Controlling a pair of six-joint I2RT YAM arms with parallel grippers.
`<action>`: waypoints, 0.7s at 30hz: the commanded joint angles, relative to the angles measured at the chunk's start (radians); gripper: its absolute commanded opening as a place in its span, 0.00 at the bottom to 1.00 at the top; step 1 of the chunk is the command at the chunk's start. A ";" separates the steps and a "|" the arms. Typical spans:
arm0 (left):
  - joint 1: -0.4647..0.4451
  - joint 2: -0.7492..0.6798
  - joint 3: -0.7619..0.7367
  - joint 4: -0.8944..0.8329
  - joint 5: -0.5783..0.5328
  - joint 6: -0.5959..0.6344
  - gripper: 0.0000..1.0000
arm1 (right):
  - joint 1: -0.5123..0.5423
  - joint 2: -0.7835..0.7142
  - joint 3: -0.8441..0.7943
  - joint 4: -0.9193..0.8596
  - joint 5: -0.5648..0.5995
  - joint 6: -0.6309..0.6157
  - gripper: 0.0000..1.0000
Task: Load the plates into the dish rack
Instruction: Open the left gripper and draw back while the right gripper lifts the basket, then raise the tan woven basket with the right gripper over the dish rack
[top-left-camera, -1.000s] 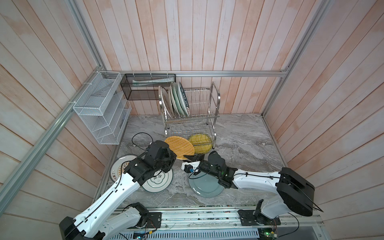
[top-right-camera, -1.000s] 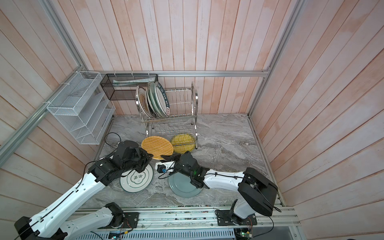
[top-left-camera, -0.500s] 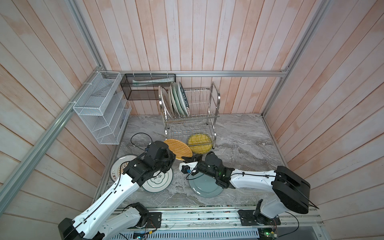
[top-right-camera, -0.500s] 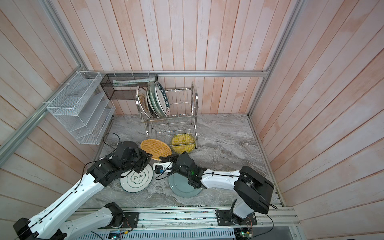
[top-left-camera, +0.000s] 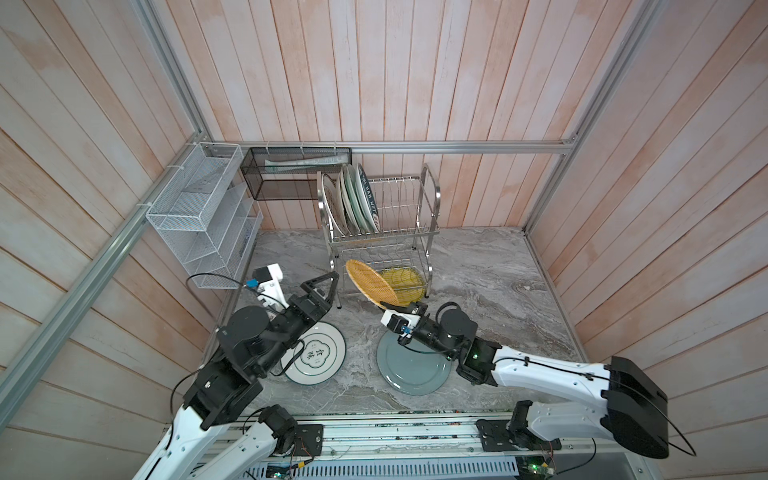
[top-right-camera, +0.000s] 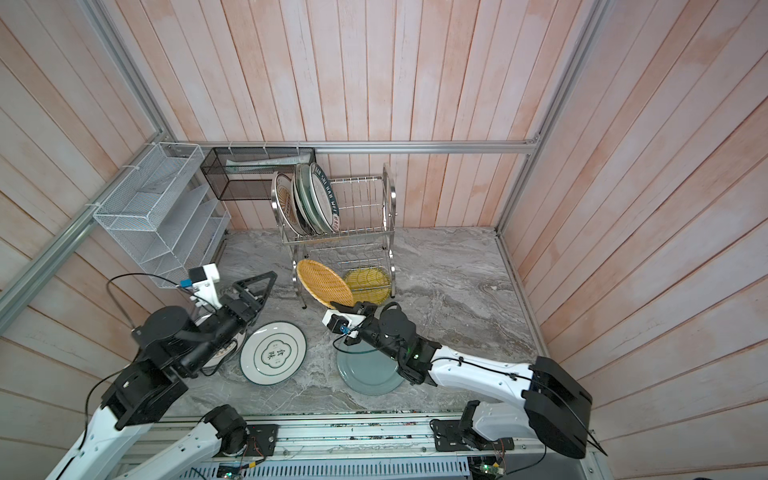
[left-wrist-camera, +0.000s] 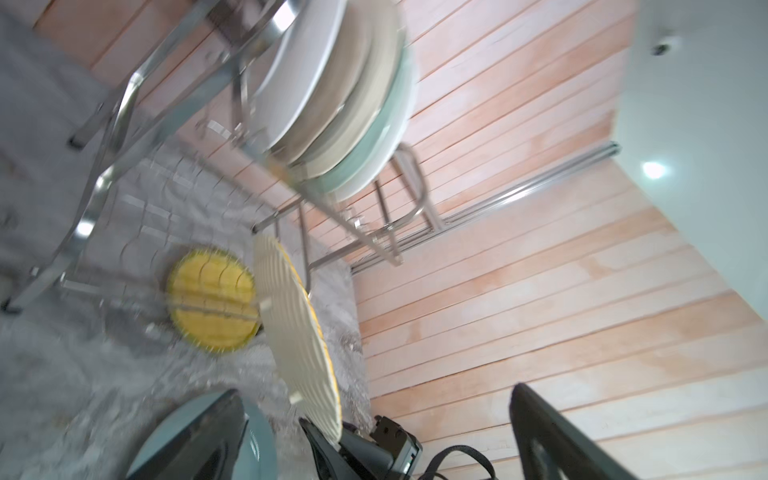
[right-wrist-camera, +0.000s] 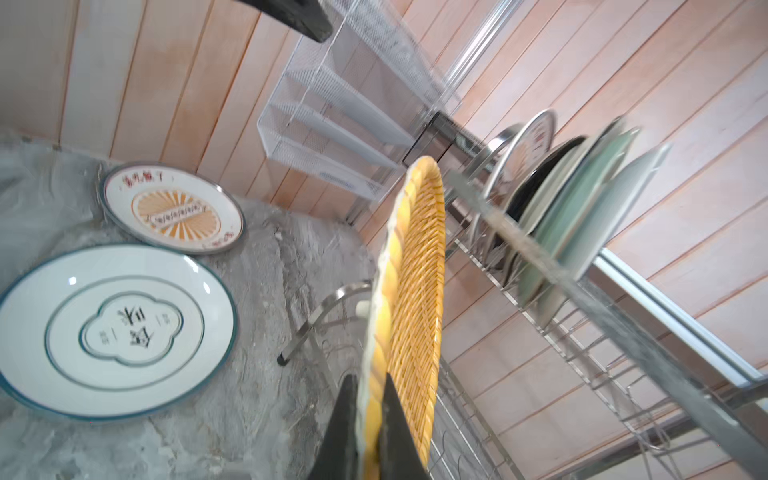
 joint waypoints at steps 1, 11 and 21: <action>-0.001 -0.037 0.022 0.058 -0.011 0.298 1.00 | 0.045 -0.096 0.031 -0.003 -0.007 0.135 0.00; 0.000 -0.230 -0.154 0.169 -0.104 0.674 1.00 | 0.058 -0.062 0.471 -0.218 0.122 0.361 0.00; 0.000 -0.385 -0.473 0.319 -0.032 0.748 1.00 | -0.198 0.214 0.954 -0.458 0.012 0.612 0.00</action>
